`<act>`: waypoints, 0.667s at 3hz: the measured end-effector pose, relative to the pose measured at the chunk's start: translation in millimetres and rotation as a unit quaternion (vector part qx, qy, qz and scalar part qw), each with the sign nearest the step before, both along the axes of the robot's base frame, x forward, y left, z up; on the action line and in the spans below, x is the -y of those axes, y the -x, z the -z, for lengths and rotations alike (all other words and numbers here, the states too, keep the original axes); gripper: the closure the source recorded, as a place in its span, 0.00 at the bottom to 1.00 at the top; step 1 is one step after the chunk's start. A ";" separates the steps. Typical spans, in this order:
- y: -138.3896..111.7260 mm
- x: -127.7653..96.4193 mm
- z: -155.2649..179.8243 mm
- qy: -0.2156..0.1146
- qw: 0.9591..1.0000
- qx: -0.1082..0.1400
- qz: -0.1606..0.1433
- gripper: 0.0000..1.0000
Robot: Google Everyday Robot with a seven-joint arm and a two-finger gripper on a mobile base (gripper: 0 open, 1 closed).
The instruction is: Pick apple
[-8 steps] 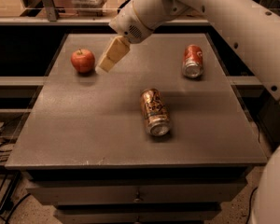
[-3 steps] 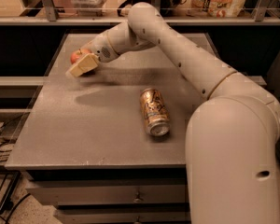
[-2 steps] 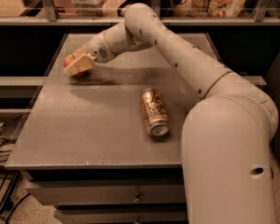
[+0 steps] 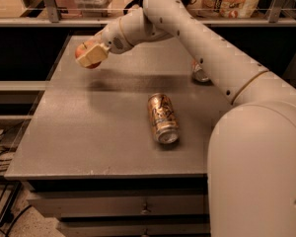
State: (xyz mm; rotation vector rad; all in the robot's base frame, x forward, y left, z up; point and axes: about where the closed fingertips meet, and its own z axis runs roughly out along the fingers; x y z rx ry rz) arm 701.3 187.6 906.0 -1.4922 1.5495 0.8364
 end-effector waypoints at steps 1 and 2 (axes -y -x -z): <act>-1.1 42.7 -73.0 0.004 0.997 0.080 0.023 1.00; -1.1 42.5 -72.8 0.004 0.997 0.080 0.022 1.00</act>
Offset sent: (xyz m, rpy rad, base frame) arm 0.0020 -0.0385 0.0585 -0.0122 -0.1332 -0.0404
